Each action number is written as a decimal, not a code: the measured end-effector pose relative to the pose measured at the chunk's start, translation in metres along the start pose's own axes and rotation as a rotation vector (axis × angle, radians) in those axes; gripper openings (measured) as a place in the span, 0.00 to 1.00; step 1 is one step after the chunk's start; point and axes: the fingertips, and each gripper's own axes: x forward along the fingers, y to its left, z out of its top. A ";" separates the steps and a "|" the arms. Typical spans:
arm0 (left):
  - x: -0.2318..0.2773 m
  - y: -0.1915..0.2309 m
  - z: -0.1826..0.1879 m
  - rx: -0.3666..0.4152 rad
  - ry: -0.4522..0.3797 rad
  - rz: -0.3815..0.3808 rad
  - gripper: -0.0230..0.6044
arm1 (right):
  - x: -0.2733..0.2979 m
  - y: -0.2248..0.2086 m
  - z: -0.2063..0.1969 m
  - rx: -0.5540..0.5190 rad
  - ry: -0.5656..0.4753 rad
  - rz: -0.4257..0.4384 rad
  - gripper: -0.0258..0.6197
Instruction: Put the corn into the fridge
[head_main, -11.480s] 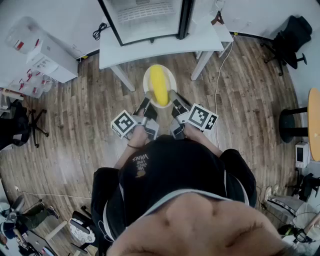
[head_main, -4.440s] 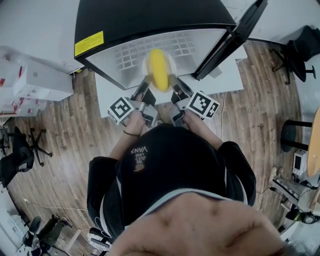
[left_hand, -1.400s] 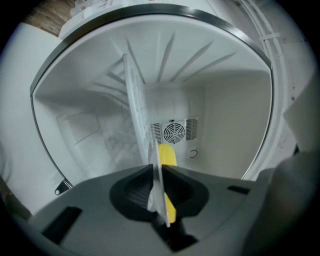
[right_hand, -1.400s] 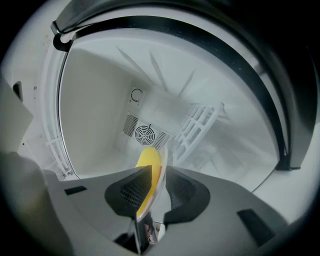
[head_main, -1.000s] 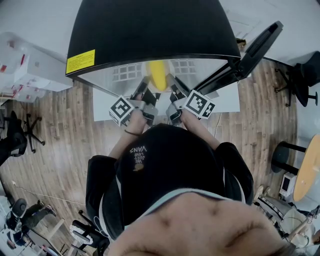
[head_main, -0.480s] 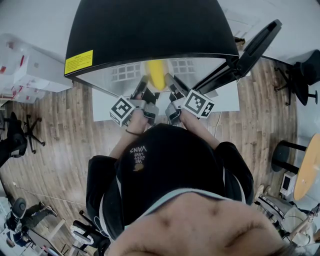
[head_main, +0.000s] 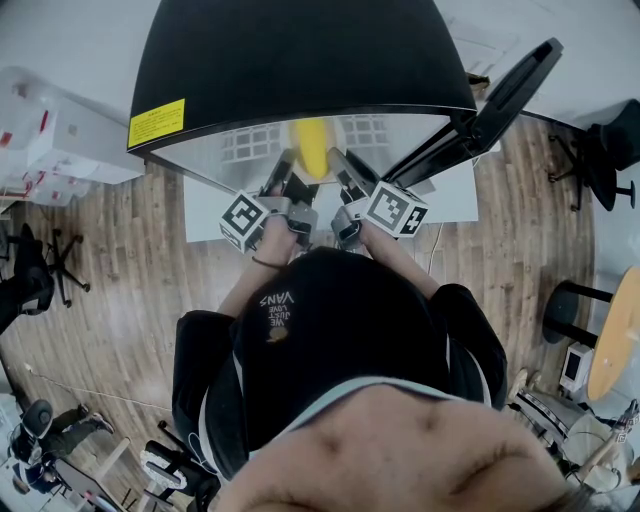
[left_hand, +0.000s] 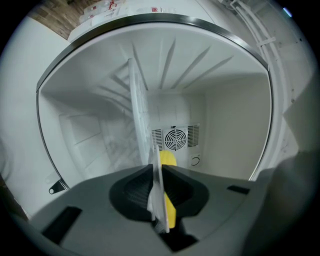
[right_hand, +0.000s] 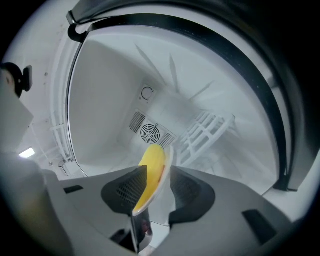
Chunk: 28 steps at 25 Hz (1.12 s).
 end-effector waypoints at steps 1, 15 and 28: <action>0.000 0.000 0.000 -0.002 -0.001 -0.001 0.11 | -0.001 -0.001 0.001 -0.018 -0.001 -0.004 0.25; 0.000 0.001 0.002 0.004 -0.004 -0.021 0.11 | -0.016 0.004 0.002 -0.275 0.016 -0.029 0.27; 0.000 -0.001 0.000 0.016 0.010 -0.028 0.11 | -0.035 0.008 -0.014 -0.443 0.053 -0.039 0.27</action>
